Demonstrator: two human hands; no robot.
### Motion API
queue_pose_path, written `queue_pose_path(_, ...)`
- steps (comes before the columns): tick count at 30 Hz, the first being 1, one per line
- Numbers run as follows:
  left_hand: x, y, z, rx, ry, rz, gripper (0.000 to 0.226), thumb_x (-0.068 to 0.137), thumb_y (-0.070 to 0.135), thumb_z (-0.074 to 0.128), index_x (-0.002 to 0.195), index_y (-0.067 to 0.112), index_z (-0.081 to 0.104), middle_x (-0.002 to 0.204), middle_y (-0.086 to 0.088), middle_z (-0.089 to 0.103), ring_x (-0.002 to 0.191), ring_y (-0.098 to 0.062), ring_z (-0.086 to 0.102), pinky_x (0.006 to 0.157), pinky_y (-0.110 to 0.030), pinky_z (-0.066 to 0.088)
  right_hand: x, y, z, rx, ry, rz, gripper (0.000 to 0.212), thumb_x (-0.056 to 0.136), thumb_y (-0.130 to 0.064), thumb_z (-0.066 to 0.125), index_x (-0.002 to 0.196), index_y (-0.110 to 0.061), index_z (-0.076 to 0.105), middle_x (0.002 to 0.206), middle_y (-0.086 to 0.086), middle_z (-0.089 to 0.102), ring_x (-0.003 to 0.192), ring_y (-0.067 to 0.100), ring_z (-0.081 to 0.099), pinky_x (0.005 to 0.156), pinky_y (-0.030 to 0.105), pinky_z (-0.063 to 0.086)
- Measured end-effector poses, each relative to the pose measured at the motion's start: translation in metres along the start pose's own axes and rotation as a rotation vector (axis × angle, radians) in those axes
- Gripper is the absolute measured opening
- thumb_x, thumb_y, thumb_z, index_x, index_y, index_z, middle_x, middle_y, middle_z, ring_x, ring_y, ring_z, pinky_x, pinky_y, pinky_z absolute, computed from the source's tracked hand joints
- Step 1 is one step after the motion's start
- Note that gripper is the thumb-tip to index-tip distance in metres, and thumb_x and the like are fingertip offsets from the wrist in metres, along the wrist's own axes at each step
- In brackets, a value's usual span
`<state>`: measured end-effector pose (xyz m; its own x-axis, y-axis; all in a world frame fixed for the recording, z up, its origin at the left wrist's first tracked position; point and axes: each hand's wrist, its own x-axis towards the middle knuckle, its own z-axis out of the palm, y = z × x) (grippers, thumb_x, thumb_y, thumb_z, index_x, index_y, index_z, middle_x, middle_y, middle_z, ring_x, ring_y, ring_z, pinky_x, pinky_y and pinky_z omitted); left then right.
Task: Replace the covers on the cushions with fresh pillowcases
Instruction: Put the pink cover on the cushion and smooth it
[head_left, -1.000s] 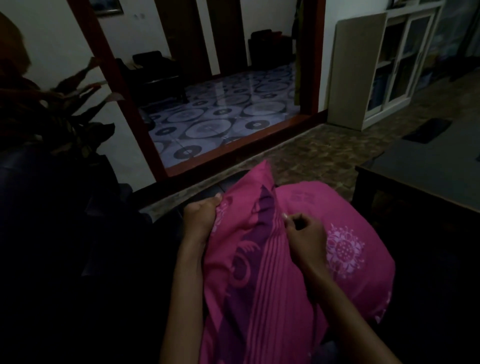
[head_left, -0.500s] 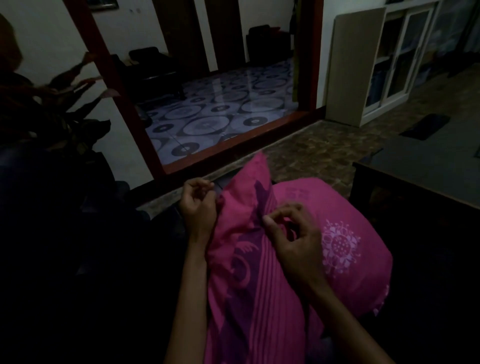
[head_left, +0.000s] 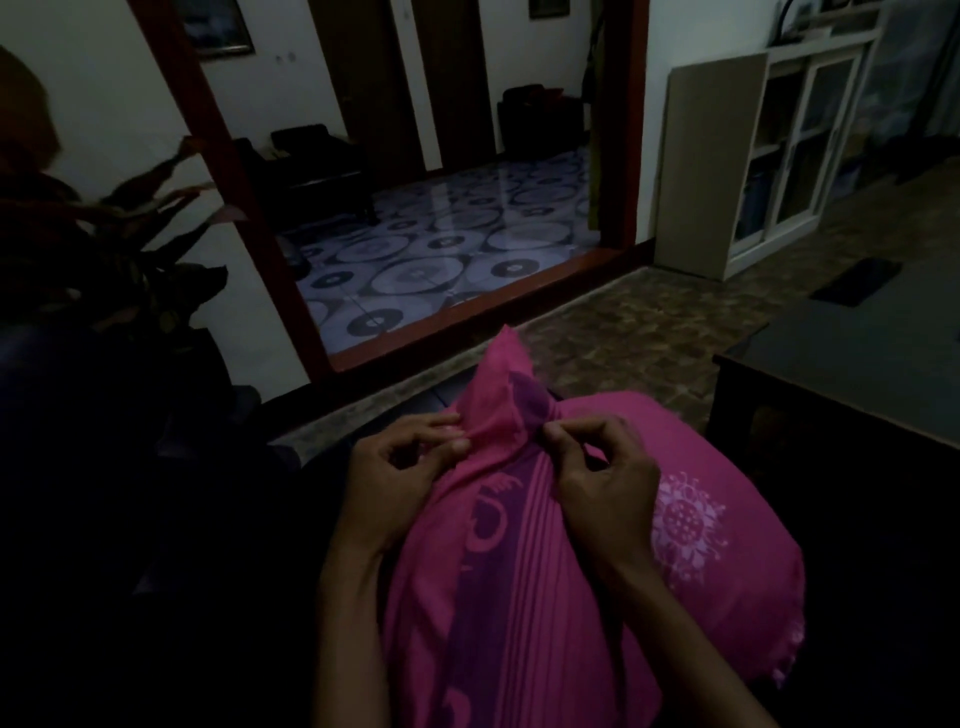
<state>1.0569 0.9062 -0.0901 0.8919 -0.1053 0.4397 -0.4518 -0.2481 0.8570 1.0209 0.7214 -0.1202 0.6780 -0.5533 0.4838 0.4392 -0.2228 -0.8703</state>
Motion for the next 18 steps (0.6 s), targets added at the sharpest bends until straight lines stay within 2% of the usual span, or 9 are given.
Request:
queue_pose_path(2,-0.013,-0.014,-0.003,-0.087,0.101,-0.032,0.011,0.082,0.025,0.080,0.082,0.015,0.077,0.097,0.004,0.077,0.092,-0.008,0.070,0.085,-0.024,0.051,-0.005,0.002,-0.002,0.066,-0.086,0.014,0.015,0.083,-0.008,0.080,0.075,-0.014,0.069,0.086,0.000,0.064,0.085,0.011,0.064,0.075,0.021,0.053)
queue_pose_path(4,-0.026,-0.023,-0.004,-0.152,0.174,-0.056,0.022,0.086,0.035,0.068,0.079,0.015,0.074,0.085,0.006,0.074,0.080,-0.003,0.066,0.076,-0.019,0.049,-0.016,0.005,-0.008,0.127,-0.221,0.063,0.019,0.081,-0.006,0.080,0.070,-0.014,0.067,0.094,-0.001,0.063,0.094,0.012,0.064,0.081,0.018,0.049)
queue_pose_path(6,-0.026,-0.029,-0.003,-0.130,0.218,-0.109,0.026,0.085,0.038,0.067,0.066,0.020,0.070,0.072,0.009,0.068,0.069,-0.001,0.061,0.068,-0.019,0.046,-0.029,0.011,-0.014,0.145,-0.319,0.152,0.022,0.081,-0.005,0.079,0.066,-0.009,0.063,0.103,-0.002,0.061,0.103,0.011,0.061,0.083,0.014,0.047)
queue_pose_path(9,-0.020,-0.037,0.002,-0.055,0.273,-0.161,0.041,0.093,0.027,0.069,0.053,0.019,0.068,0.064,0.006,0.063,0.062,-0.006,0.057,0.063,-0.027,0.044,-0.041,0.019,-0.021,0.160,-0.378,0.250,0.028,0.080,0.001,0.076,0.061,0.000,0.056,0.108,0.006,0.055,0.102,0.011,0.057,0.065,0.011,0.048)
queue_pose_path(11,-0.018,-0.041,0.005,-0.048,0.309,-0.180,0.039,0.093,0.020,0.069,0.055,0.009,0.067,0.067,0.001,0.065,0.062,-0.006,0.057,0.064,-0.028,0.044,-0.041,0.016,-0.021,0.139,-0.422,0.258,0.030,0.081,0.006,0.073,0.059,-0.001,0.054,0.106,0.010,0.053,0.099,0.010,0.055,0.061,0.011,0.048)
queue_pose_path(13,-0.019,-0.044,0.005,-0.068,0.294,-0.197,0.046,0.087,0.020,0.076,0.051,0.004,0.053,0.069,-0.002,0.064,0.064,-0.005,0.056,0.066,-0.028,0.044,-0.040,0.014,-0.017,0.217,-0.415,0.301,0.035,0.084,0.009,0.068,0.056,-0.005,0.051,0.097,0.008,0.052,0.090,0.010,0.056,0.058,0.012,0.047)
queue_pose_path(15,-0.018,-0.045,0.002,-0.145,0.250,-0.235,0.044,0.075,0.020,0.083,0.057,0.013,0.043,0.070,-0.003,0.060,0.069,-0.006,0.056,0.072,-0.026,0.045,-0.033,0.009,-0.010,0.352,-0.357,0.379,0.034,0.091,-0.002,0.065,0.059,-0.001,0.051,0.083,0.007,0.052,0.072,0.011,0.052,0.052,0.017,0.042)
queue_pose_path(17,-0.015,-0.049,-0.001,-0.241,0.185,-0.268,0.034,0.070,0.013,0.080,0.075,0.016,0.047,0.077,-0.002,0.060,0.076,-0.007,0.059,0.079,-0.023,0.047,-0.023,0.008,-0.003,0.364,-0.330,0.421,0.034,0.095,-0.021,0.067,0.074,0.004,0.056,0.079,0.008,0.056,0.071,0.014,0.051,0.060,0.025,0.043)
queue_pose_path(18,-0.015,-0.052,-0.002,-0.274,0.170,-0.279,0.033,0.069,0.010,0.080,0.085,0.017,0.051,0.082,-0.001,0.064,0.080,-0.007,0.061,0.082,-0.022,0.048,-0.017,0.009,-0.001,0.339,-0.332,0.438,0.030,0.096,-0.026,0.067,0.081,-0.001,0.061,0.080,0.007,0.061,0.074,0.015,0.055,0.066,0.028,0.046)
